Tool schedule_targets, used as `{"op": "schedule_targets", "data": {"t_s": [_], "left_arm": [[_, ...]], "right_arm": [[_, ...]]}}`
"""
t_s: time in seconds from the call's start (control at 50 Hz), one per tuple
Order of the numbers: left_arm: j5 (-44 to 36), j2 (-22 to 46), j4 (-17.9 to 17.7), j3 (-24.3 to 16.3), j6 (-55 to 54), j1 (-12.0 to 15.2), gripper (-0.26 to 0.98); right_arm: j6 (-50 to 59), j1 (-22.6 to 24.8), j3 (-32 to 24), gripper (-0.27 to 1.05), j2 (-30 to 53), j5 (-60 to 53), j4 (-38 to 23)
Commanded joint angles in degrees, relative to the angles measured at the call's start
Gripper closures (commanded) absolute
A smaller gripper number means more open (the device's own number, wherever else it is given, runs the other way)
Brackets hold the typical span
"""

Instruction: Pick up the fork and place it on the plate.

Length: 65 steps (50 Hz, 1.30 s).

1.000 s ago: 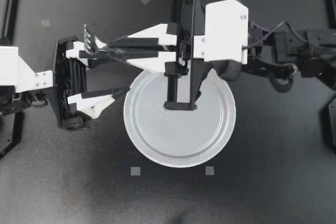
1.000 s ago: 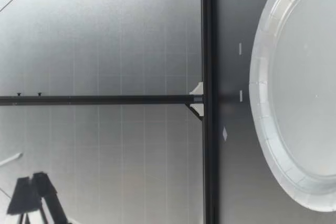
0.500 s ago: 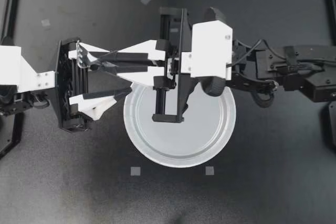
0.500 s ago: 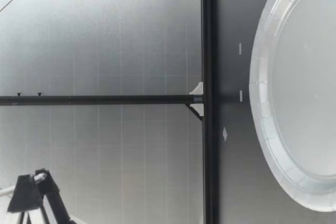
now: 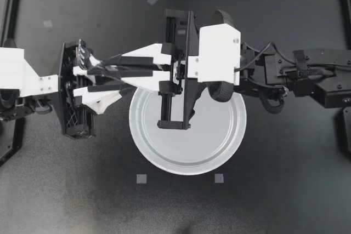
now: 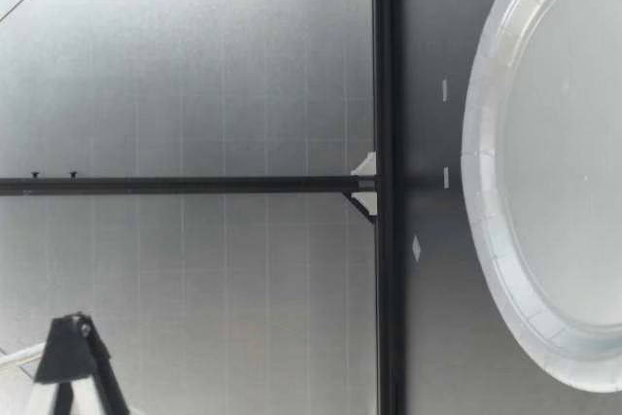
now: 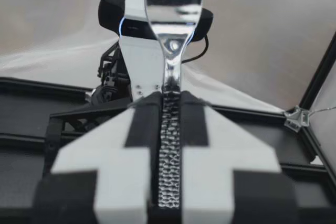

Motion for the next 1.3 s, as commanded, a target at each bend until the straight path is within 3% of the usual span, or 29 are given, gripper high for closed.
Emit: {"op": "schedule_targets", "data": {"t_s": [0.0,0.18,0.26,0.5,0.72,0.8,1.04,1.28], "left_arm": [[-0.35,-0.79,0.18,-0.53,-0.18,0.00,0.71],[-0.26,-1.05,0.18,-0.44,-0.18,-0.09,0.76],[-0.26,-1.14,0.18,-0.09,-0.62,-0.09,0.76],[-0.26,-2.64,0.18,1.05,-1.14,-0.09,0.76],[3.69,-4.83,0.09,3.16,-5.45,-0.09,0.76],[10.63,-5.80,-0.26,3.34,-8.79,0.00,0.76],[52.82,-11.07,-0.53,1.14,-22.94,-0.70,0.76],[72.95,-19.42,-1.85,4.75,-34.89,-4.83,0.76]], "right_arm": [[-0.09,0.18,-0.53,0.70,-1.05,-0.70,0.00],[0.70,0.18,-0.09,0.68,-1.14,-1.58,0.35],[1.32,0.00,-0.09,0.59,-1.14,-1.23,0.62],[1.23,-0.18,0.62,-0.01,-0.53,-1.41,0.62],[1.05,-1.32,5.45,0.03,-4.75,-5.98,0.53],[1.05,-1.93,8.70,0.03,-7.82,-6.77,0.53],[1.41,-2.11,17.67,0.03,-15.29,-7.73,2.72],[1.41,-2.20,22.94,0.03,-16.70,-10.81,5.71]]}}
